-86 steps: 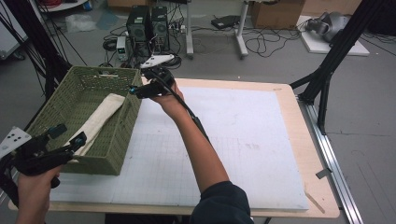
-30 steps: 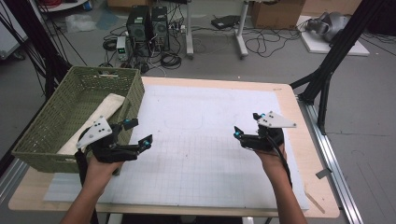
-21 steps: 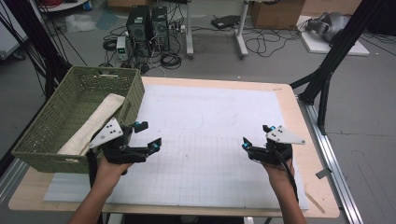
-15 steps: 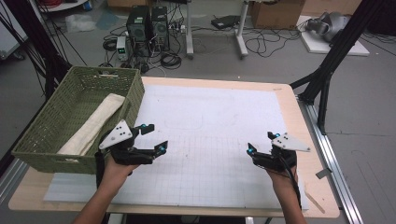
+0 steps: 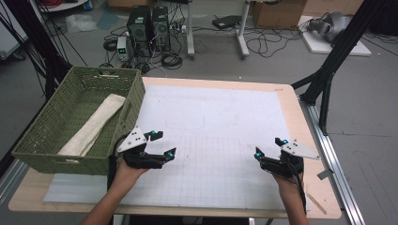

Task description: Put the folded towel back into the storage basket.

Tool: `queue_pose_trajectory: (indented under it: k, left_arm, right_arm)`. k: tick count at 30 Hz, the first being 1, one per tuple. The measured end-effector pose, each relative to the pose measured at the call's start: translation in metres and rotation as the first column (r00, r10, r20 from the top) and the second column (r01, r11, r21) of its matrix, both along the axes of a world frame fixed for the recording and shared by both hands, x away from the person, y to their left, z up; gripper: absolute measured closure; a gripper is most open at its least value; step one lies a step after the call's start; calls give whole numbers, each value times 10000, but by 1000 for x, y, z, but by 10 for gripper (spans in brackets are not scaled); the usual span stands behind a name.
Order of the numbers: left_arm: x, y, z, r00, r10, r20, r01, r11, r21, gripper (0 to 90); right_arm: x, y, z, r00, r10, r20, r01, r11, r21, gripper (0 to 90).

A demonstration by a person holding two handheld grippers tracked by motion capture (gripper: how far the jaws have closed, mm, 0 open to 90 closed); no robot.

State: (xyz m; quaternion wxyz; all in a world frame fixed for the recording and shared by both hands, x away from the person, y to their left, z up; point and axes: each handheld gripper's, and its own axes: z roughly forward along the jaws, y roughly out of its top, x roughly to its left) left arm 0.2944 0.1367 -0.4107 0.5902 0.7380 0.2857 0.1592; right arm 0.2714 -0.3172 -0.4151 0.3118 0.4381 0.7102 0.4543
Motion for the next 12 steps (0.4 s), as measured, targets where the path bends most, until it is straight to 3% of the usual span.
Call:
queue_pose_trajectory:
  k: [5, 12]
  left_arm:
    - [1, -1, -10, 10000, 36, -66, -35, 9999, 131, 197]
    - [2, 0, -10, 9999, 130, -106, -130, 9999, -9, 197]
  right_arm:
    - [2, -3, -7, 9998, -46, -215, 47, 10000, 86, 161]
    - [2, -3, -8, 9998, 45, -170, -43, 10000, 78, 161]
